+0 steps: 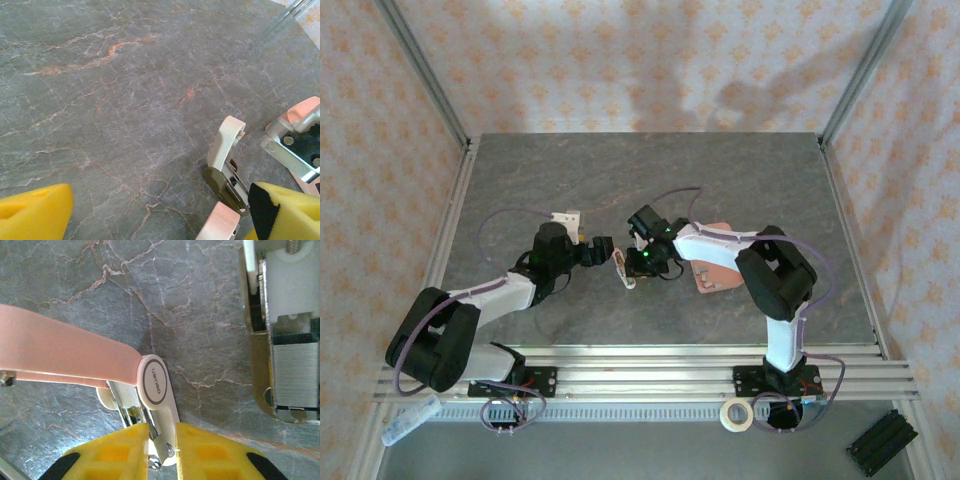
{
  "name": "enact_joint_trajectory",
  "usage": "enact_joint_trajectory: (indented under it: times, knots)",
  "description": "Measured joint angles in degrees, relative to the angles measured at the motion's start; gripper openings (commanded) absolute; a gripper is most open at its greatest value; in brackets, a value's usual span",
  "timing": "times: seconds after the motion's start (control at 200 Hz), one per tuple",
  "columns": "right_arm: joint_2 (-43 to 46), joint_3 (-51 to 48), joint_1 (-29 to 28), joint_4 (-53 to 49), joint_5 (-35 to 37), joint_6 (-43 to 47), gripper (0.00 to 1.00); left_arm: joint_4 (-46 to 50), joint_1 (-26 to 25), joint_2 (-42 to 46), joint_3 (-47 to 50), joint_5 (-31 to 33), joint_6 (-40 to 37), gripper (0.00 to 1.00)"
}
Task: Load the staples into the stapler
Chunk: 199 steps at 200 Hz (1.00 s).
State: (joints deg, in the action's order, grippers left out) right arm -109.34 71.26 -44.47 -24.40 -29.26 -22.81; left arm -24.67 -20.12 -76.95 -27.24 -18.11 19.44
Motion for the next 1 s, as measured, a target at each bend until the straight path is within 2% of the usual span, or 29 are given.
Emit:
enact_joint_trajectory:
  times: [0.566, 0.676, 0.996]
  knots:
    - [-0.1, 0.0, 0.0, 0.0, -1.7, -0.7, 0.10, 1.2, 0.0, 0.0, 0.0, 0.6, 0.0, 0.91]
    - [-0.1, 0.0, 0.0, 0.0, -1.7, -0.8, 0.16, 1.2, 0.0, 0.0, 0.0, 0.4, 0.0, 0.90]
    - [0.2, 0.0, 0.0, 0.0, -1.6, -1.0, 0.22, -1.9, 0.0, -3.2, -0.1, -5.7, 0.0, 0.89]
